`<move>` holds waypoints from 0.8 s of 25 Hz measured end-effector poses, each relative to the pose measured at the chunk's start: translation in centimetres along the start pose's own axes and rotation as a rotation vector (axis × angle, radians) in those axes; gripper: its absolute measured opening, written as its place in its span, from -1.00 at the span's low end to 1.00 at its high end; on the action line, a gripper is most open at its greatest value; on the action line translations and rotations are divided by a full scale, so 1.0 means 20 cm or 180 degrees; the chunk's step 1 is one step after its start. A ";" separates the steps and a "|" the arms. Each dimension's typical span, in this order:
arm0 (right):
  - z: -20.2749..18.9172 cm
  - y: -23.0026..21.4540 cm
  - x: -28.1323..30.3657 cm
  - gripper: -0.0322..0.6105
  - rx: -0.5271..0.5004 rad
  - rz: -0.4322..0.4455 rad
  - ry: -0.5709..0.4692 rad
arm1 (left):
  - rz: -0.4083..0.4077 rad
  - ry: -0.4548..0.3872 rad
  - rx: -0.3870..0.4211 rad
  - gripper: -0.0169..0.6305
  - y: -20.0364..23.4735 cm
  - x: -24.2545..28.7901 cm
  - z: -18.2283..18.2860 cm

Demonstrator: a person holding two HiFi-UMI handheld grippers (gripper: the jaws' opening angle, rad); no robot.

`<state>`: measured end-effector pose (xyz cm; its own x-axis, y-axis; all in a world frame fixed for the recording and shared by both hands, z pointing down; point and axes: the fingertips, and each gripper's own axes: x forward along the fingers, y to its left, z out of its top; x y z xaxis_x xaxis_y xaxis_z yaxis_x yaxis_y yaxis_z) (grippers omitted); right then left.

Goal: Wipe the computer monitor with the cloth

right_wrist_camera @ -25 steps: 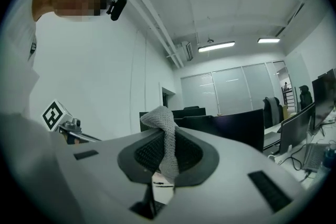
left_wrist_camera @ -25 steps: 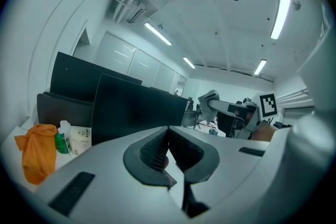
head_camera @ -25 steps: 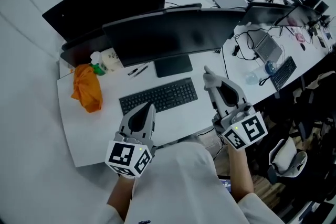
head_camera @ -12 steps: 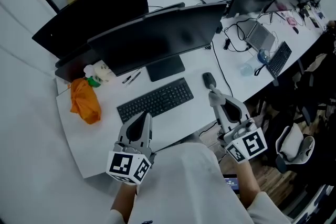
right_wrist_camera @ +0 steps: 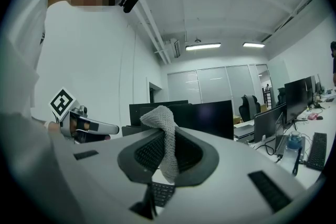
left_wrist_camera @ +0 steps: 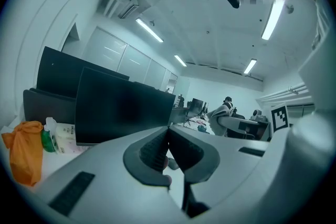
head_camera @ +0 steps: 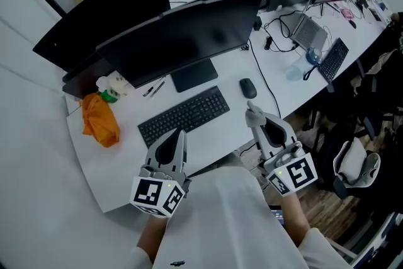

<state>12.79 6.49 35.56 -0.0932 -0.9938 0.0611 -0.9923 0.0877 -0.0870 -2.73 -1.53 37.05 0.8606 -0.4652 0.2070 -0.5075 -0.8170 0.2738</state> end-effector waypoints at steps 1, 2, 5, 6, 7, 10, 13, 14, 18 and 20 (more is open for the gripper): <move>-0.01 0.01 0.01 -0.78 -0.0010 0.0013 0.0021 | -0.0015 0.0008 -0.0026 -0.89 -0.01 0.00 0.00; -0.01 0.01 0.01 -0.78 -0.0008 0.0027 0.0038 | -0.0037 0.0017 -0.0049 -0.89 -0.02 0.00 0.00; -0.02 0.02 0.01 -0.78 0.0008 0.0067 0.0066 | -0.0067 0.0017 -0.0016 -0.89 -0.06 0.00 0.02; -0.02 0.02 0.01 -0.78 -0.0004 0.0082 0.0074 | -0.0060 0.0011 -0.0001 -0.89 -0.06 0.00 0.03; -0.02 0.03 0.01 -0.79 -0.0023 0.0096 0.0084 | -0.0052 0.0005 0.0004 -0.89 -0.06 0.00 0.03; -0.02 0.03 0.02 -0.79 -0.0065 0.0114 0.0102 | -0.0028 -0.0012 0.0004 -0.89 -0.05 0.01 0.03; -0.01 0.03 0.02 -0.79 -0.0087 0.0117 0.0103 | -0.0012 -0.0013 0.0018 -0.89 -0.05 0.02 0.02; 0.00 0.03 0.01 -0.79 -0.0094 0.0119 0.0098 | -0.0008 -0.0014 0.0024 -0.89 -0.05 0.02 0.02; 0.02 0.03 0.01 -0.79 -0.0122 0.0119 0.0071 | -0.0011 -0.0036 0.0046 -0.89 -0.06 0.02 0.02; 0.02 0.03 0.01 -0.79 -0.0125 0.0117 0.0072 | -0.0014 -0.0035 0.0052 -0.89 -0.07 0.02 0.01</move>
<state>12.18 6.30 35.20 -0.1310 -0.9881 0.0811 -0.9906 0.1272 -0.0506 -1.68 -0.73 36.54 0.8633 -0.4654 0.1954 -0.5031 -0.8244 0.2593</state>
